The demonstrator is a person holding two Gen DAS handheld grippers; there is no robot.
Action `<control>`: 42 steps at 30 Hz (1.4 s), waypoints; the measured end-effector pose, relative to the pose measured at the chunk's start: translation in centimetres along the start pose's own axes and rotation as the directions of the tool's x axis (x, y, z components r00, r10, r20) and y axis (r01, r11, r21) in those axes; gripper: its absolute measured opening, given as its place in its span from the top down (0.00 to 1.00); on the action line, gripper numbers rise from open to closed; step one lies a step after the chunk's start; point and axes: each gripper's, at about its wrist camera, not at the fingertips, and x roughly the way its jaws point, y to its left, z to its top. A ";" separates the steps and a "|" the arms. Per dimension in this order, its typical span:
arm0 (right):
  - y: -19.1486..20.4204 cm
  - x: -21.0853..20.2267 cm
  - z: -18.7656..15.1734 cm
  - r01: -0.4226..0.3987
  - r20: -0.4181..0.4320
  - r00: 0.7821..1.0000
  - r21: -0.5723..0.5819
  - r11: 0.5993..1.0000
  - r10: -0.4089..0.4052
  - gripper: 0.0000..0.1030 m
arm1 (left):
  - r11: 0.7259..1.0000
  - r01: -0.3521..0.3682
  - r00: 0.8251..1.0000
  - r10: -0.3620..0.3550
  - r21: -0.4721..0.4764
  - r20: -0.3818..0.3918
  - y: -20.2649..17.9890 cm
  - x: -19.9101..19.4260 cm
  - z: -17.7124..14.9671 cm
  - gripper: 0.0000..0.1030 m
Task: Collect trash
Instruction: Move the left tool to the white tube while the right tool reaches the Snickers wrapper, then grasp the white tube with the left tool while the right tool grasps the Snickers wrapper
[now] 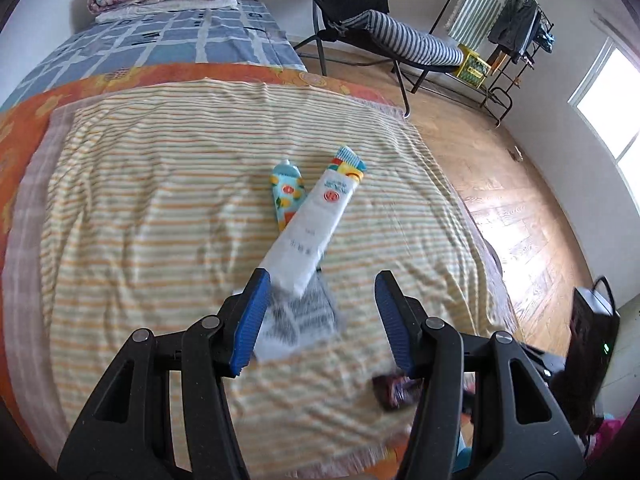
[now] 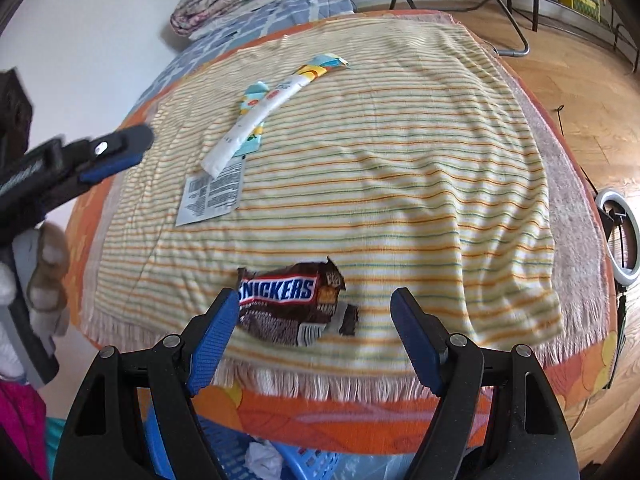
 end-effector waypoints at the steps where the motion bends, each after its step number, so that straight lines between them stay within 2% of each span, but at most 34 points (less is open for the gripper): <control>1: 0.0 0.1 0.1 -0.002 0.001 1.000 0.000 1.000 0.002 0.24 | 1.000 -0.008 1.000 0.008 -0.006 -0.001 0.1 0.7 0.3 0.46; 5: 0.0 1.0 0.9 0.002 0.002 1.000 0.002 1.000 -0.002 0.24 | 1.000 -0.014 1.000 0.013 -0.023 -0.006 0.3 2.9 1.3 0.46; 11: -0.6 2.1 1.5 -0.009 -0.009 1.000 0.031 0.999 0.009 0.25 | 0.995 -0.073 0.997 0.075 0.070 -0.020 -1.3 6.1 2.0 0.46; 16: -0.8 2.3 1.6 -0.008 0.003 1.000 0.033 0.999 0.008 0.25 | 0.988 -0.116 0.992 0.120 0.102 -0.036 -1.4 8.4 2.3 0.46; 20: -0.3 2.5 1.8 -0.006 0.005 1.000 0.008 1.000 0.006 0.28 | 0.991 -0.114 0.992 0.118 0.068 -0.047 -0.5 9.4 2.5 0.47; 24: 0.5 2.9 1.8 0.000 -0.002 1.000 -0.034 0.999 0.000 0.33 | 0.997 -0.074 0.995 0.073 -0.018 -0.063 1.0 10.0 2.5 0.53; 27: 0.9 3.2 1.7 0.018 -0.007 1.000 -0.056 0.998 -0.018 0.35 | 0.997 -0.079 0.995 0.078 -0.016 -0.057 1.1 9.9 2.5 0.60; 29: 1.0 3.3 1.7 0.027 -0.005 1.000 -0.056 0.998 -0.028 0.39 | 0.996 -0.089 0.995 0.088 -0.001 -0.049 0.9 9.7 2.4 0.64; 32: 1.1 3.3 1.8 0.054 -0.003 0.999 -0.067 0.996 -0.054 0.52 | 0.995 -0.102 0.994 0.103 0.014 -0.040 0.7 9.5 2.2 0.67; 34: 1.0 3.2 1.8 0.065 -0.003 0.998 -0.075 0.995 -0.066 0.69 | 0.994 -0.105 0.994 0.105 0.009 -0.033 0.7 9.0 2.2 0.68; 35: 0.9 3.2 1.9 0.065 -0.003 0.998 -0.075 0.995 -0.065 0.73 | 0.995 -0.104 0.994 0.104 0.005 -0.029 0.8 8.8 2.2 0.69; 37: 0.4 3.2 2.0 0.043 -0.008 0.999 -0.053 0.998 -0.044 0.90 | 0.995 -0.100 0.995 0.100 -0.003 -0.021 1.0 8.2 2.2 0.69; 42: -1.5 2.6 2.1 -0.018 -0.009 1.000 0.044 0.999 0.018 0.96 | 0.995 -0.101 0.995 0.101 -0.005 0.000 1.3 7.0 2.2 0.69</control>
